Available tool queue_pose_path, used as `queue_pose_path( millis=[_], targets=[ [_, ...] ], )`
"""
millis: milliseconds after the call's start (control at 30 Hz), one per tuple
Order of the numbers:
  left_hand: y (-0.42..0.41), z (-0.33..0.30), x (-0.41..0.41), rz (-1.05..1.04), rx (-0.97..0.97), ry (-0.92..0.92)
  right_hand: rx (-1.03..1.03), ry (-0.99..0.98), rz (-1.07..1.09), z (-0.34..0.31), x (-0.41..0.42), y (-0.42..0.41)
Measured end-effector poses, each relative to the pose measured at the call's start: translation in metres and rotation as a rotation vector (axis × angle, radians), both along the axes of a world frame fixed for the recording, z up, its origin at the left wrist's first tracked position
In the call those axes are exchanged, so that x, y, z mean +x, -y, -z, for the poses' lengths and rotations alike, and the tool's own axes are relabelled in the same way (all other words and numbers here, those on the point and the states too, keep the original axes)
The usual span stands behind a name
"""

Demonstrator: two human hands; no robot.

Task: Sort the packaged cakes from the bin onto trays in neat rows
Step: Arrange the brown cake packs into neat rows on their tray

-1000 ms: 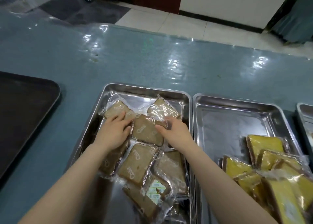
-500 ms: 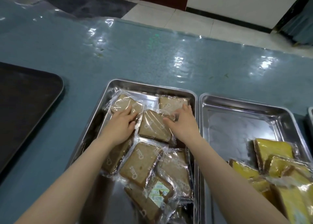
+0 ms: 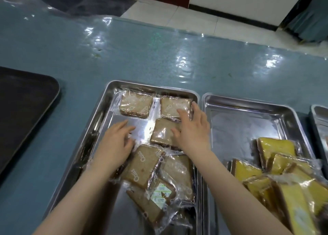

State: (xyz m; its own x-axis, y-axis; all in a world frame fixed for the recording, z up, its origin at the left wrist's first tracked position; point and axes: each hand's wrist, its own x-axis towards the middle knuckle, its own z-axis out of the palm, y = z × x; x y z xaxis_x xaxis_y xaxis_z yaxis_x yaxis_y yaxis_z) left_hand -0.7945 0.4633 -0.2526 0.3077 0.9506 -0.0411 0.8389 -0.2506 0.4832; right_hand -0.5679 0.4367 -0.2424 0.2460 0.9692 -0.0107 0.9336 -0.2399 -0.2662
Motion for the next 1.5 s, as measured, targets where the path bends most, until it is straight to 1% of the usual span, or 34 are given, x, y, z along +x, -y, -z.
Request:
queue_pose_path(
  millis=[100, 133, 233, 300, 433, 600, 733, 867, 967, 1033, 1100, 1167, 1233, 1300, 1333, 1367, 1500],
  targets=[
    [0.027, -0.003, -0.013, -0.053, -0.006, -0.030, -0.041, -0.011, -0.200, 0.007, -0.012, 0.014],
    [0.033, -0.002, -0.013, -0.052, -0.018, -0.059, -0.063, -0.023, -0.224, 0.011, -0.015, 0.021],
    [0.043, 0.007, -0.005, -0.032, -0.072, -0.194, -0.067, -0.055, -0.199, 0.017, -0.017, 0.032],
    [0.039, 0.015, 0.001, -0.006, -0.108, -0.216, -0.093, -0.088, -0.178, 0.019, -0.018, 0.035],
    [0.014, 0.024, 0.002, 0.125, -0.138, -0.205, -0.107, -0.089, -0.202, 0.021, -0.017, 0.037],
    [-0.016, 0.020, -0.015, 0.324, -0.070, -0.132, -0.076, -0.085, -0.201, 0.022, -0.017, 0.038],
    [-0.034, 0.017, -0.029, 0.465, -0.058, -0.134, -0.091, -0.105, -0.189, 0.022, -0.017, 0.037],
    [-0.029, 0.019, -0.026, 0.397, -0.038, -0.068, -0.121, -0.156, -0.183, 0.016, -0.015, 0.029],
    [-0.016, 0.010, -0.018, 0.350, -0.040, 0.000, -0.117, -0.132, -0.237, 0.012, -0.015, 0.028],
    [-0.001, 0.000, -0.012, 0.227, 0.003, 0.105, -0.050, -0.101, -0.241, 0.009, -0.016, 0.037],
    [0.021, -0.012, -0.008, 0.029, 0.042, 0.212, 0.037, -0.115, -0.224, 0.006, -0.015, 0.051],
    [0.048, -0.020, -0.007, -0.032, 0.020, 0.246, 0.028, -0.148, -0.230, 0.001, -0.015, 0.067],
    [0.076, -0.019, -0.004, 0.006, -0.103, 0.181, -0.065, -0.113, -0.288, 0.001, -0.016, 0.085],
    [0.101, -0.009, 0.000, 0.123, -0.229, -0.039, -0.119, -0.098, -0.341, 0.003, -0.021, 0.100],
    [0.111, -0.004, 0.001, 0.178, -0.235, -0.133, -0.129, -0.110, -0.357, 0.003, -0.023, 0.107],
    [0.118, 0.000, 0.001, 0.214, -0.232, -0.178, -0.137, -0.122, -0.375, 0.003, -0.026, 0.113],
    [0.114, 0.005, -0.025, 0.276, -0.243, -0.154, -0.182, -0.154, -0.455, 0.001, -0.032, 0.127]
  ],
)
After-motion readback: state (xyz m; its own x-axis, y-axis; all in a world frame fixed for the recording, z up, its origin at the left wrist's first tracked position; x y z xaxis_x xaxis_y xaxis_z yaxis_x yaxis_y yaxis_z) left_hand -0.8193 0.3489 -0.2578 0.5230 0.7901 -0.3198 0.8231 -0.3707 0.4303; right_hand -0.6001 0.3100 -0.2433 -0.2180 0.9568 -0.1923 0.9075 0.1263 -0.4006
